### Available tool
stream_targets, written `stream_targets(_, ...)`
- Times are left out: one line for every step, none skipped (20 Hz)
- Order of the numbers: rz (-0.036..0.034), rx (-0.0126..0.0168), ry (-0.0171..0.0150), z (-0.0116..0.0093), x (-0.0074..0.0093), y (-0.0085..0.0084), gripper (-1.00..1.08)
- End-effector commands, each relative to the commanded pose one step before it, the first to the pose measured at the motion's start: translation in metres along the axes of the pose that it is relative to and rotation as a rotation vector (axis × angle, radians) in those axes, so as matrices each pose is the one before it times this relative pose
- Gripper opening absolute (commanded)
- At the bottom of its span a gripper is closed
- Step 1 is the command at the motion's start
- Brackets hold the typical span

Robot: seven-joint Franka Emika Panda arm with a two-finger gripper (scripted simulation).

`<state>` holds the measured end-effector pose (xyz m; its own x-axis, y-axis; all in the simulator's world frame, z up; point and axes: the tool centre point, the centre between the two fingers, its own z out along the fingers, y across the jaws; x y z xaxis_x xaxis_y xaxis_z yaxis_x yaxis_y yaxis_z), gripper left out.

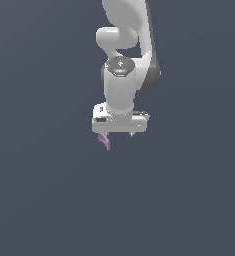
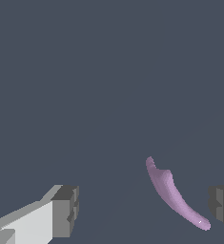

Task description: Pick up the object and move it to a goal position.

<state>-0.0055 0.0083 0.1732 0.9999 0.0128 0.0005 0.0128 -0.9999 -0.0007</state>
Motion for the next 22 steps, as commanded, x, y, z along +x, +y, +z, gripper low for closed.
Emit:
stream_targets(0.0, 0.0, 0.0, 0.0, 0.0, 0.00001, 0.28)
stream_targets(0.0, 0.0, 0.0, -0.00018, -0.00007, -0.00017, 0.28)
stream_targets(0.00076, 0.00171, -0.00056, -0.00016, -0.00009, 0.0003, 0.28)
stream_targets(0.00087, 0.00215, -0.00059, -0.00048, -0.00017, 0.00025, 0.28)
stream_targets(0.00078, 0.00253, -0.00039, -0.00087, -0.00017, 0.00035, 0.28)
stream_targets(0.00021, 0.00193, 0.00018, -0.00106, -0.00006, 0.00044, 0.28)
stream_targets(-0.0004, 0.00109, 0.00075, -0.0012, 0.00007, 0.00051, 0.28)
stream_targets(-0.0012, 0.00052, 0.00161, -0.00152, 0.00015, 0.00052, 0.28)
stream_targets(-0.00175, -0.00038, 0.0021, -0.00164, 0.0003, 0.00063, 0.28)
stream_targets(-0.00243, -0.00104, 0.00279, -0.00191, 0.00041, 0.0007, 0.28)
stream_targets(-0.00297, -0.00152, 0.00336, -0.00217, 0.00049, 0.00076, 0.28)
stream_targets(-0.00344, -0.00169, 0.00392, -0.00257, 0.00058, 0.00092, 0.28)
stream_targets(-0.0039, -0.00161, 0.00452, -0.0031, 0.00064, 0.00111, 0.28)
stream_targets(-0.00451, -0.00171, 0.00527, -0.00368, 0.00073, 0.00131, 0.28)
stream_targets(-0.0052, -0.00206, 0.00607, -0.00418, 0.00083, 0.00148, 0.28)
stream_targets(-0.00586, -0.0023, 0.00687, -0.00473, 0.00094, 0.00169, 0.28)
stream_targets(-0.00658, -0.00246, 0.00775, -0.00537, 0.00103, 0.00191, 0.28)
stream_targets(-0.00735, -0.00267, 0.0087, -0.00603, 0.00113, 0.00213, 0.28)
stream_targets(-0.00808, -0.00282, 0.00963, -0.00668, 0.00122, 0.00236, 0.28)
stream_targets(-0.00879, -0.00294, 0.01056, -0.00733, 0.0013, 0.0026, 0.28)
stream_targets(-0.00951, -0.00302, 0.01151, -0.00799, 0.00137, 0.00282, 0.28)
stream_targets(-0.01018, -0.00304, 0.01243, -0.00863, 0.00143, 0.00307, 0.28)
